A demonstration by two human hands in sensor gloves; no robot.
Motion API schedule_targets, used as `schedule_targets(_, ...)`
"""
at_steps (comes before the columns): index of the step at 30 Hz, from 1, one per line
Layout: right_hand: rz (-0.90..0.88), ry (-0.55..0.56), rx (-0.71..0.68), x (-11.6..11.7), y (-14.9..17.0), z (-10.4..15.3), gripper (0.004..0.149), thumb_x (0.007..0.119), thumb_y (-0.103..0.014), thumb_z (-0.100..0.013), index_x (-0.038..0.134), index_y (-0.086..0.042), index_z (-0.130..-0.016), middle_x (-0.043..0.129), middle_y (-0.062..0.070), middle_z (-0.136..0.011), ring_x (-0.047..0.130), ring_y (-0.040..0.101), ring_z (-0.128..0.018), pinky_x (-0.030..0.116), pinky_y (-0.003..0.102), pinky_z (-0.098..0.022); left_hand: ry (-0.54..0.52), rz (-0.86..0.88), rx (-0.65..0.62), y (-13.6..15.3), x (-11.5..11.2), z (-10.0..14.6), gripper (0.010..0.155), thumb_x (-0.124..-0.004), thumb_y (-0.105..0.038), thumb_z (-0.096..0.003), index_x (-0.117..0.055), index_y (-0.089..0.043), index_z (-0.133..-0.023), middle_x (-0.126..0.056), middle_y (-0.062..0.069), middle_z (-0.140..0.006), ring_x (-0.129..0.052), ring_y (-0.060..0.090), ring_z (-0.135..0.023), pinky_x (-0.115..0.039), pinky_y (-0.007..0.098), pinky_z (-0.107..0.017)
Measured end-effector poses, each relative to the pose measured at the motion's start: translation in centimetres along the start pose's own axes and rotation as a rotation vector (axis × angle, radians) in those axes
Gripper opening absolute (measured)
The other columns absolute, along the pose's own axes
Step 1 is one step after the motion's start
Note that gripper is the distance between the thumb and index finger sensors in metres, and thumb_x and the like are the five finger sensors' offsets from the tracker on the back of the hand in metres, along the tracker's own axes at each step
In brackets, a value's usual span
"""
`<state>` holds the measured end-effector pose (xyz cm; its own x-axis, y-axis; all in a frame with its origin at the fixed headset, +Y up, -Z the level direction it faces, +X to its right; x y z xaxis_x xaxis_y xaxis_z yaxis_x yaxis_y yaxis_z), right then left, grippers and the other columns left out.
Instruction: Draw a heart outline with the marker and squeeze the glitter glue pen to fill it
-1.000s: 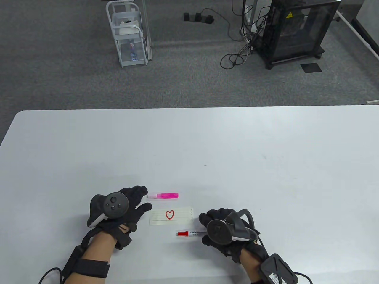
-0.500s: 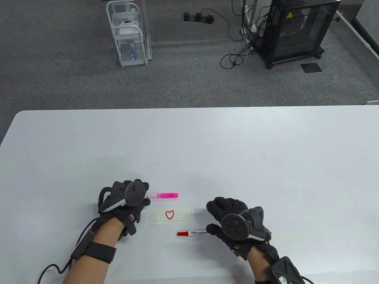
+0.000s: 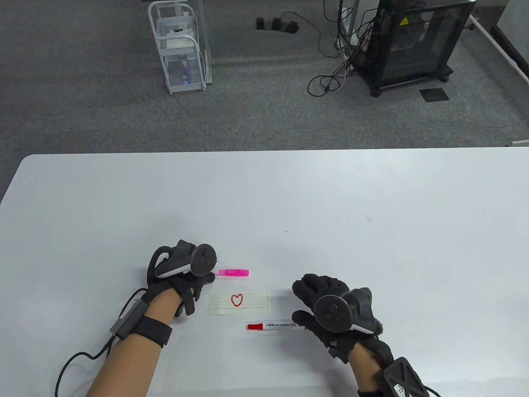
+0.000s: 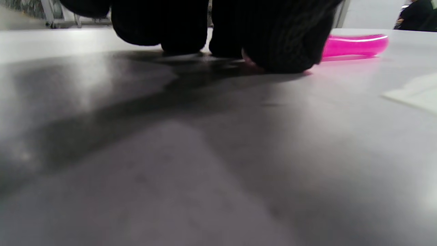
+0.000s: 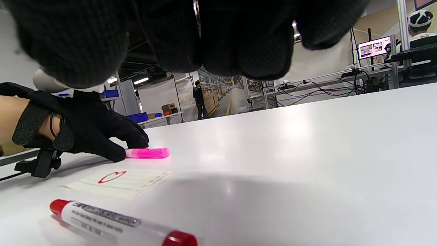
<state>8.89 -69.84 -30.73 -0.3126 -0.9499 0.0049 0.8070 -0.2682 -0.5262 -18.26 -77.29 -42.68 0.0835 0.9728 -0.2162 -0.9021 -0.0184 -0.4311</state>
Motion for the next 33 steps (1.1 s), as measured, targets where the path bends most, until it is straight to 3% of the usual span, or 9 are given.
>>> schedule_targets(10,-0.011,0.008,0.009,-0.2,0.5,-0.7,0.072,0.084,-0.049,-0.039,0.071,-0.007,-0.096,0.069,0.028,-0.1,0.076,0.049,-0.084,0.06,0.066,-0.06,-0.03,-0.028,-0.072,-1.0,0.1,0.2,0.047,-0.076,-0.037,-0.0467,-0.071,-0.019,-0.09,-0.069,0.009,-0.101,-0.063,0.039,-0.096,-0.052,0.059,-0.068)
schedule_targets(12,-0.01,-0.006,-0.002,-0.1,0.1,-1.4,0.072,0.084,-0.048,-0.04,0.07,-0.006,-0.097,0.069,0.029,-0.099,0.075,0.05,-0.084,0.059,0.067,-0.06,-0.128,-0.09,-0.093,-1.6,1.1,1.2,0.047,-0.077,-0.037,-0.0454,-0.073,-0.018,-0.088,-0.072,0.009,-0.099,-0.066,0.039,-0.094,-0.055,0.059,-0.067)
schedule_targets(16,0.214,-0.07,-0.04,0.6,-2.1,-3.5,0.072,0.081,-0.05,-0.04,0.068,-0.01,-0.098,0.072,0.024,-0.099,0.079,0.046,-0.083,0.062,0.064,-0.061,-0.226,-0.084,-0.149,-3.5,3.7,3.7,0.048,-0.077,-0.038,-0.0456,-0.072,-0.016,-0.089,-0.072,0.011,-0.099,-0.066,0.041,-0.094,-0.054,0.06,-0.066)
schedule_targets(20,0.056,-0.071,-0.001,0.1,-3.2,-6.1,0.069,0.081,-0.045,-0.041,0.068,-0.01,-0.099,0.074,0.026,-0.098,0.08,0.047,-0.081,0.063,0.064,-0.06,-0.302,-0.124,-0.176,-5.6,5.5,6.1,0.049,-0.077,-0.039,-0.0457,-0.073,-0.016,-0.089,-0.074,0.012,-0.098,-0.068,0.041,-0.093,-0.056,0.06,-0.066)
schedule_targets(24,0.141,-0.147,0.027,1.3,-4.2,-8.0,0.069,0.079,-0.046,-0.042,0.065,-0.014,-0.102,0.082,0.021,-0.094,0.09,0.039,-0.073,0.072,0.057,-0.056,-0.334,-0.135,-0.19,-7.4,5.8,7.5,0.049,-0.076,-0.039,-0.0454,-0.073,-0.015,-0.088,-0.075,0.012,-0.097,-0.069,0.041,-0.092,-0.057,0.06,-0.065)
schedule_targets(26,-0.008,-0.218,0.035,2.3,-4.2,-8.6,0.068,0.077,-0.045,-0.043,0.063,-0.012,-0.102,0.084,0.021,-0.091,0.091,0.038,-0.07,0.073,0.056,-0.054,-0.372,-0.111,-0.184,-7.7,5.9,8.0,0.049,-0.077,-0.04,-0.045,-0.073,-0.015,-0.088,-0.076,0.012,-0.096,-0.071,0.041,-0.091,-0.058,0.061,-0.064)
schedule_targets(30,-0.212,-0.196,0.06,2.7,-3.7,-9.1,0.057,0.079,-0.035,-0.044,0.076,-0.005,-0.092,0.096,0.015,-0.072,0.098,0.031,-0.053,0.078,0.054,-0.046,-0.393,-0.029,-0.179,-7.6,5.5,8.5,0.049,-0.078,-0.039,-0.0448,-0.074,-0.014,-0.087,-0.082,0.015,-0.094,-0.078,0.044,-0.088,-0.062,0.063,-0.061)
schedule_targets(33,-0.343,-0.217,0.08,3.0,-2.8,-9.1,0.055,0.082,-0.032,-0.042,0.079,-0.005,-0.09,0.098,0.014,-0.068,0.099,0.029,-0.049,0.08,0.053,-0.044,-0.381,0.052,-0.173,-7.0,5.1,8.5,0.049,-0.078,-0.041,-0.0457,-0.071,-0.015,-0.087,-0.086,0.015,-0.092,-0.084,0.043,-0.086,-0.066,0.063,-0.06)
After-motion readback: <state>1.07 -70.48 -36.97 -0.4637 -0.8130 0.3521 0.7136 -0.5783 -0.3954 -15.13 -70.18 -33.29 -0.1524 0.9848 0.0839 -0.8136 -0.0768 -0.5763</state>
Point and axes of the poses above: the tracker on the back of each hand, its own y axis roughly to the little-finger side, its own z axis roughly from the fingertips to the wrist, x = y × z, the point moved 5 cm from there along -z, roughly from the wrist to the fingertips
